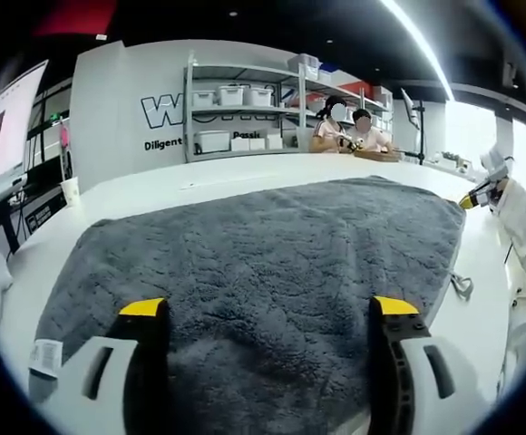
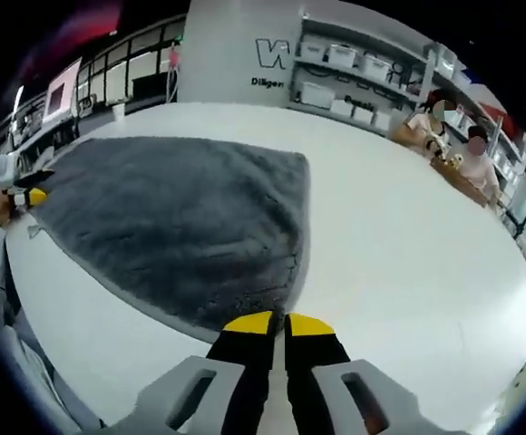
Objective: Open the folded towel by lifting each exposed corner and separating the folded layers until the towel lies flat within the target outline without major curled edges
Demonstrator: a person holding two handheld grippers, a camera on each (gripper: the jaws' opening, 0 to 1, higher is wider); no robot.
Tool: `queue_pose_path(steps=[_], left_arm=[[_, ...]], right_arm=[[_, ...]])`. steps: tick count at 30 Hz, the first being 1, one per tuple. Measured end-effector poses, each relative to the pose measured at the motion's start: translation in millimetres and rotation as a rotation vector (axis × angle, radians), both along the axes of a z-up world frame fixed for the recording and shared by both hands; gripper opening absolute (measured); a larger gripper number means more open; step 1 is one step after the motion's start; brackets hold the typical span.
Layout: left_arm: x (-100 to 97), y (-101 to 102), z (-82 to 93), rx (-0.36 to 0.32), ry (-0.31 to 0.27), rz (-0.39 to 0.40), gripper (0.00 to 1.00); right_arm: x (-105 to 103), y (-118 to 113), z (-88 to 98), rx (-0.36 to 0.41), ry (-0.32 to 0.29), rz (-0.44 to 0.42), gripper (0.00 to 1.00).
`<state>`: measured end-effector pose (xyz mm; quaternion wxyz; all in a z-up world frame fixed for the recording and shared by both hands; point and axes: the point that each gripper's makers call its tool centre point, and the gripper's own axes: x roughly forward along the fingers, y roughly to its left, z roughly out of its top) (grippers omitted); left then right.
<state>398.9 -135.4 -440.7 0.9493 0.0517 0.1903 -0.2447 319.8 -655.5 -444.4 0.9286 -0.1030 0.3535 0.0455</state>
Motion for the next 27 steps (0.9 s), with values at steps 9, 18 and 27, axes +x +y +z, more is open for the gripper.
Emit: queue_pose_path(steps=[9, 18, 27], left_arm=[[-2.1, 1.2, 0.4, -0.002, -0.004, -0.001, 0.89], [-2.7, 1.9, 0.4, 0.0, 0.001, 0.0, 0.88], [-4.6, 0.1, 1.8, 0.005, 0.016, -0.005, 0.9]], right_arm=[[-7.5, -4.2, -0.4, -0.02, 0.021, 0.011, 0.0], [-11.3, -7.0, 0.2, -0.028, 0.029, 0.016, 0.0], [-13.3, -13.5, 15.3, -0.07, -0.043, -0.071, 0.12]])
